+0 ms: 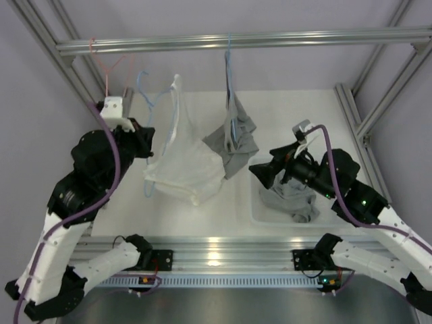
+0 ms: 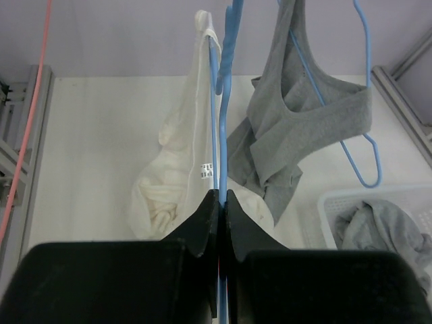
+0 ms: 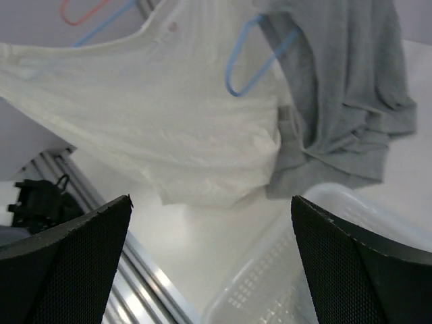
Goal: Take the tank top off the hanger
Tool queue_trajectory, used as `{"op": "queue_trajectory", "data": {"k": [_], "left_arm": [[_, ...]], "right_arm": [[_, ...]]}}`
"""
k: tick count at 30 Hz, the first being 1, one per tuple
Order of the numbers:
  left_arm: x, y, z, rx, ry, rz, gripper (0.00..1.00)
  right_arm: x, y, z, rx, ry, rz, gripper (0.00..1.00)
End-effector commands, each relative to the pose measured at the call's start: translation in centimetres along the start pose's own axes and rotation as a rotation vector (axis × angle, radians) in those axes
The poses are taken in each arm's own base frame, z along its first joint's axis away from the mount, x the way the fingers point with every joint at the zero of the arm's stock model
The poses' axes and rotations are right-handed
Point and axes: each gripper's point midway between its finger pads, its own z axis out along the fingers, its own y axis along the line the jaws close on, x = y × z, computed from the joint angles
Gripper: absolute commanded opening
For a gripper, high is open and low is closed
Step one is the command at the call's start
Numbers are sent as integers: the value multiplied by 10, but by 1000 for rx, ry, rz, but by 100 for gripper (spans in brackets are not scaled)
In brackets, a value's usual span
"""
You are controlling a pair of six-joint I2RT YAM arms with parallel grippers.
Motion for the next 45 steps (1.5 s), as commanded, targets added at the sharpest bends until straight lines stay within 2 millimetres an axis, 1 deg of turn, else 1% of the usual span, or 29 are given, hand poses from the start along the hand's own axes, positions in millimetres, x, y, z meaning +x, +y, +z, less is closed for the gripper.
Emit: {"op": "queue_trajectory", "data": {"k": [1,2,3,5,6,7,8,9,10,11,12,13,14,15,16,17,18,19,22,28,29,31,34,36,37,38,39,43,45], "left_arm": [[6,-2,-35,87,8,-36,0],[10,0,-40,91,14,-37,0],[13,2,-54,121,4,-43,0],[19,2,-66,159,5,-39,0],[23,1,-77,193,-4,-43,0],[25,0,-84,220,-8,-43,0],[24,0,-96,251,-31,-44,0],[31,-5,-100,293,-18,-38,0],[33,-6,-105,313,-19,-38,0],[35,-6,-113,336,-24,-38,0],[37,-7,-116,350,-22,-39,0],[39,-8,-120,366,-15,-42,0],[39,-7,-125,371,-22,-50,0],[42,-5,-127,367,-15,-53,0],[41,-3,-129,358,-18,-59,0],[41,-2,-132,359,-18,-67,0],[44,-1,-134,356,-7,-66,0],[42,0,-136,356,-8,-68,0],[42,-1,-139,365,-3,-75,0],[40,-6,-142,390,-1,-81,0],[39,-7,-143,397,-2,-84,0],[38,-11,-148,426,-3,-84,0],[34,-11,-150,431,-14,-89,0],[32,-11,-152,431,-19,-87,0],[29,-9,-152,425,-29,-87,0],[29,-9,-152,423,-32,-85,0],[28,-8,-152,420,-35,-82,0],[27,3,-147,352,-45,-68,0],[29,7,-143,327,-36,-60,0]], "right_arm": [[-77,73,6,-332,-177,-34,99],[-72,85,20,-368,-141,-38,99],[-75,92,26,-386,-142,-56,98],[-83,108,50,-407,-138,-87,98],[-99,117,53,-423,-166,-97,97],[-88,124,77,-431,-123,-104,95],[-89,129,87,-437,-117,-116,93],[-107,138,91,-451,-152,-124,91],[-94,145,112,-452,-111,-133,89],[-95,148,120,-452,-112,-154,87],[-110,154,124,-456,-141,-159,85],[-100,152,143,-434,-110,-164,84],[-99,150,152,-410,-104,-182,81],[-107,148,158,-386,-120,-190,77],[-96,139,177,-332,-97,-208,76],[-89,137,183,-318,-75,-216,71],[-91,135,187,-306,-74,-220,68],[-81,133,196,-299,-51,-223,66],[-72,136,203,-297,-33,-225,62],[-73,139,210,-234,-52,-262,49],[-74,138,211,-218,-55,-266,42],[-74,132,214,-172,-60,-275,39],[-72,127,219,-120,-61,-283,28],[-72,126,221,-111,-61,-283,16],[-70,125,222,-104,-59,-284,14],[-71,124,222,-98,-61,-283,3],[-72,123,222,-92,-62,-283,0],[-83,122,217,-77,-86,-277,0],[-94,122,212,-76,-111,-304,0]]}}
